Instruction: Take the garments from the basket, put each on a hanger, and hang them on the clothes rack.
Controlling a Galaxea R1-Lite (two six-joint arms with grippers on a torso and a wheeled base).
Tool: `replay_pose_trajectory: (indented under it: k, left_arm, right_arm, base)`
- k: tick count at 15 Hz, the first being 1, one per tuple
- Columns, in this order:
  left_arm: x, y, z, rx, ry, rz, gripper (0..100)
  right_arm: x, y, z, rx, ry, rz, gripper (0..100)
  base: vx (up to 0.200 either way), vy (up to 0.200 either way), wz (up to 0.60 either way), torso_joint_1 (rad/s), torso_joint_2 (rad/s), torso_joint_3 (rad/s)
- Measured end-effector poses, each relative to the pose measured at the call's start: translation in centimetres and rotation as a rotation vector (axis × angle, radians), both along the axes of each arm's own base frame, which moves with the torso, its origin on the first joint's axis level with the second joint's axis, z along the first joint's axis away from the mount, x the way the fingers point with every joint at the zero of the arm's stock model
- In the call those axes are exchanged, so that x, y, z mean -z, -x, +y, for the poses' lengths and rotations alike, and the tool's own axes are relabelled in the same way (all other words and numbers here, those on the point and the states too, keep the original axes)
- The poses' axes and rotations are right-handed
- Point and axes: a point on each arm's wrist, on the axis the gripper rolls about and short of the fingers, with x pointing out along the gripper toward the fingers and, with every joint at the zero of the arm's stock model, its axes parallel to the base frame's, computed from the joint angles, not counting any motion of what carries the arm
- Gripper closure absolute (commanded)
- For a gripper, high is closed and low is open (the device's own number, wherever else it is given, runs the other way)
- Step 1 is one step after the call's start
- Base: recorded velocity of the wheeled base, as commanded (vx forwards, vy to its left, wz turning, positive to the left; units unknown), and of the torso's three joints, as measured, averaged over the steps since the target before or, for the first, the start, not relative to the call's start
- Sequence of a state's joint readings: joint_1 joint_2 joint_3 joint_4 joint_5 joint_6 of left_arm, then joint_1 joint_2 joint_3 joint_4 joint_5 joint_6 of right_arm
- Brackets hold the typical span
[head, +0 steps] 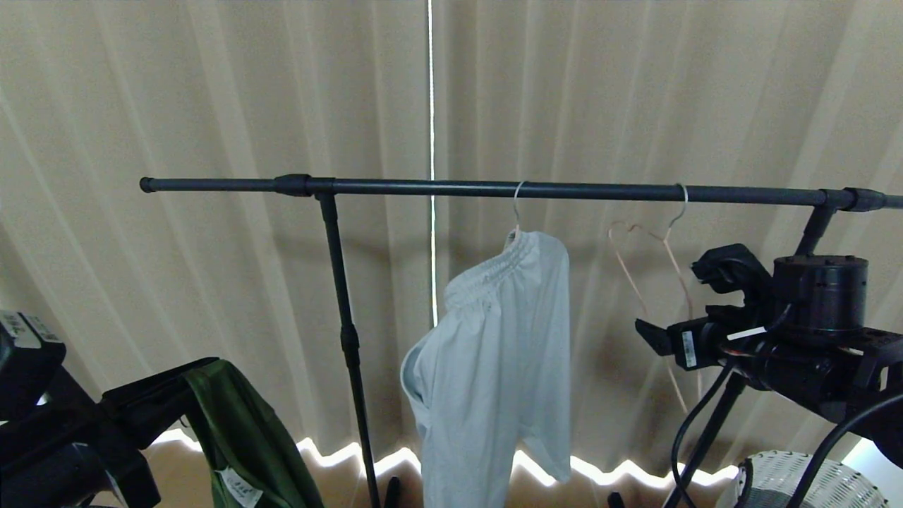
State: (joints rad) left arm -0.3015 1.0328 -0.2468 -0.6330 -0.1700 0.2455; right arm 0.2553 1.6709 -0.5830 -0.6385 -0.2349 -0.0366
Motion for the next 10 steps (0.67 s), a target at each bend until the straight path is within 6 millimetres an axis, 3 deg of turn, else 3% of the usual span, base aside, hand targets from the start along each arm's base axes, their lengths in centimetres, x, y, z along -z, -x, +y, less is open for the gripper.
replay_pose_trajectory:
  k: [6, 10]
  left_arm:
    - [0.1, 0.0, 0.0, 0.002, -0.001, 0.004, 100]
    - [0.1, 0.0, 0.0, 0.003, -0.002, 0.004, 100]
  right_arm:
    - [-0.8, 0.0, -0.6, 0.07, -0.079, 0.068, 0]
    - [-2.4, -0.3, -1.5, 0.138, -0.147, 0.132, 0]
  base:
    - [0.0, 0.0, 0.0, 0.0, 0.0, 0.0]
    - [0.0, 0.0, 0.0, 0.0, 0.0, 0.0]
